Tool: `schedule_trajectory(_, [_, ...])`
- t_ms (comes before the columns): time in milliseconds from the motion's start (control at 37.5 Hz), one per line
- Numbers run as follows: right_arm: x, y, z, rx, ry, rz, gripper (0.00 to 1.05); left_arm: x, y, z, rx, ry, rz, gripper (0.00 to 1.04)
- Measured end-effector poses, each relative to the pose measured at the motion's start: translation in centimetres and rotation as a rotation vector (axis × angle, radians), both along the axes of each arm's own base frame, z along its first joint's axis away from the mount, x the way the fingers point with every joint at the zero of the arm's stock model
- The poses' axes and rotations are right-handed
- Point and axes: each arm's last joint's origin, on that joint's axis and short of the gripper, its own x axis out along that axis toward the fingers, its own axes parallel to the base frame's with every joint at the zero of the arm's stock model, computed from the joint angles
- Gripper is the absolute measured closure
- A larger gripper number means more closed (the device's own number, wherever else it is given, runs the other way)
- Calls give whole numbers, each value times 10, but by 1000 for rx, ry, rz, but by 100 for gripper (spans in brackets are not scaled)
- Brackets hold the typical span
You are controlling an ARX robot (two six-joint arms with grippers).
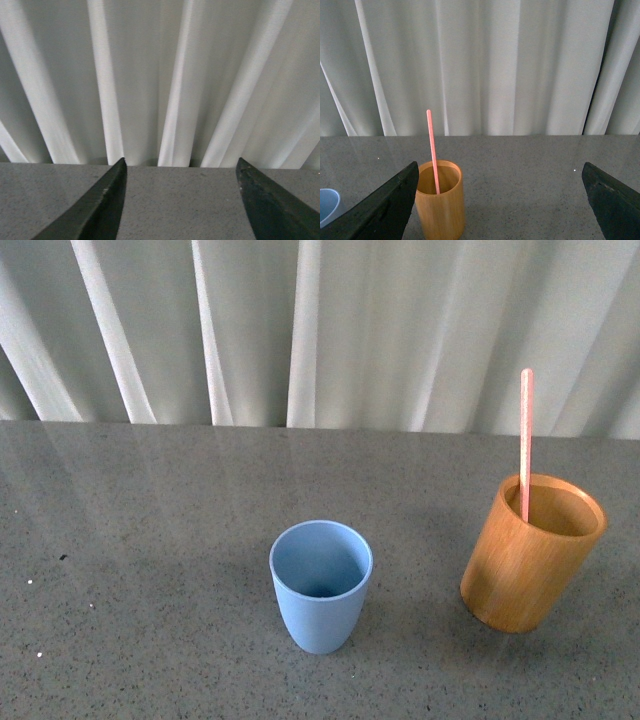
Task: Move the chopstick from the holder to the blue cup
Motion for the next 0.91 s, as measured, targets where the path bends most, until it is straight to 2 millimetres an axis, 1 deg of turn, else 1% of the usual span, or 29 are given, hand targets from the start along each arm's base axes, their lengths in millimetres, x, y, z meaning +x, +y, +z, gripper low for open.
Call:
schedule_trajectory(160, [0,0,0,0,0,1,10,-34,18,-25,12,9,22,69])
schedule_trajectory(187, [0,0,0,0,0,1,10,-38,20,-29,15,13,18,75])
schedule_trajectory(240, [0,0,0,0,0,1,10,-44,22,-33,17,17,14,82])
schedule_trajectory(320, [0,0,0,0,0,0,10,-59,26,-41,19,14,8,100])
schedule_trajectory(347, [0,0,0,0,0,0,10,-62,27,-43,18,13,6,101])
schedule_trajectory(480, [0,0,0,0,0,1,10,-81,34,-53,21,10,16,101])
schedule_trajectory(587, [0,0,0,0,0,0,10,-94,44,-59,21,10,12,101])
schedule_trajectory(907, [0,0,0,0,0,0,10,-115,45,-68,21,12,15,101])
